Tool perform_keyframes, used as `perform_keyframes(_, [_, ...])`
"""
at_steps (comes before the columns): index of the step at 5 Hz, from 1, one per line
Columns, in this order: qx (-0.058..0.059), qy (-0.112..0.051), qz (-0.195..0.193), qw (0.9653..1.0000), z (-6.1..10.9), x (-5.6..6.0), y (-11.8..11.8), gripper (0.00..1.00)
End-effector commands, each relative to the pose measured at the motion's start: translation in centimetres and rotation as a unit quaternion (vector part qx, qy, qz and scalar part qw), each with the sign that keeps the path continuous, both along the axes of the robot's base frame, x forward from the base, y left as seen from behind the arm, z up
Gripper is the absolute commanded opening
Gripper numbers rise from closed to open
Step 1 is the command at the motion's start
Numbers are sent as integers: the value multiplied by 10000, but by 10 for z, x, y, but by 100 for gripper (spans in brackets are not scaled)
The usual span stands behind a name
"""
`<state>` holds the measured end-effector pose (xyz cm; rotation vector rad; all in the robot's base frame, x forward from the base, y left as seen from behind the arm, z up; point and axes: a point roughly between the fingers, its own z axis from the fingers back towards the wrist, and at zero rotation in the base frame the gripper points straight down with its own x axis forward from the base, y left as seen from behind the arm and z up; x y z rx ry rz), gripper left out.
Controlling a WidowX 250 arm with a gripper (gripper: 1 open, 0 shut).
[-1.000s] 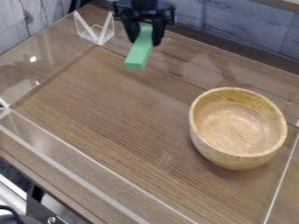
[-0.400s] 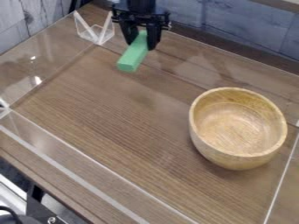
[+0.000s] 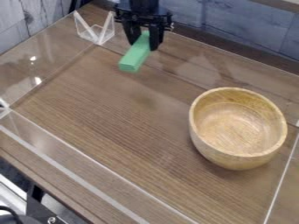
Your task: Move green stick from inside the wooden bowl to the table next to it
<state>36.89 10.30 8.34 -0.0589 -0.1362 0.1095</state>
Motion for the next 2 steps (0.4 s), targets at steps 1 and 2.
perform_keyframes(1, [89, -272, -254, 9993, 21, 2, 7, 0])
perform_keyframes(2, [117, -194, -397, 9990, 5, 2, 4, 0])
